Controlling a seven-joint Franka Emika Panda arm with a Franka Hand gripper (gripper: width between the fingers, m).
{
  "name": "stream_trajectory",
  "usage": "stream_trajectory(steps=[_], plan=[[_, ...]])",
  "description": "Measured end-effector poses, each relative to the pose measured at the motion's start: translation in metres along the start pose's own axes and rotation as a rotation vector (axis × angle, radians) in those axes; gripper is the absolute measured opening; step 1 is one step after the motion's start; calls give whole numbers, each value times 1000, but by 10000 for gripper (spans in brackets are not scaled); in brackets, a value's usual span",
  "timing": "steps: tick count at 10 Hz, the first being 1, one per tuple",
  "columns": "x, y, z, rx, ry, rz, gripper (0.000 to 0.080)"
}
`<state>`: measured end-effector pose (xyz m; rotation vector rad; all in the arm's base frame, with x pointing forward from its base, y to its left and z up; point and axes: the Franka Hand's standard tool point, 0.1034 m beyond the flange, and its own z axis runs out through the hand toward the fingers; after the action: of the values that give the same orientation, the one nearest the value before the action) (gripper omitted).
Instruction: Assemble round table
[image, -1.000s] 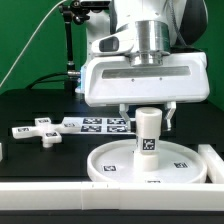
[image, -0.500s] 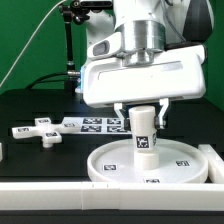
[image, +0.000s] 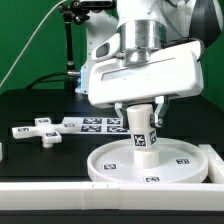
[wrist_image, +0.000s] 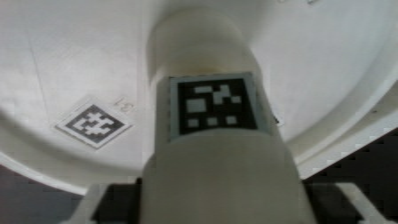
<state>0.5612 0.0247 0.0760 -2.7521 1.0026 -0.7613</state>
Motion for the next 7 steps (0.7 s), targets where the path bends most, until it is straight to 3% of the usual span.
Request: stream_trajectory(steps=[2, 3, 5, 7], plan=[[-2, 0, 1, -1, -9, -5, 616], [-7, -7, -4, 4, -54, -53, 616], [1, -14, -22, 25, -96, -113, 648], [1, -13, -22, 24, -133, -109, 649]])
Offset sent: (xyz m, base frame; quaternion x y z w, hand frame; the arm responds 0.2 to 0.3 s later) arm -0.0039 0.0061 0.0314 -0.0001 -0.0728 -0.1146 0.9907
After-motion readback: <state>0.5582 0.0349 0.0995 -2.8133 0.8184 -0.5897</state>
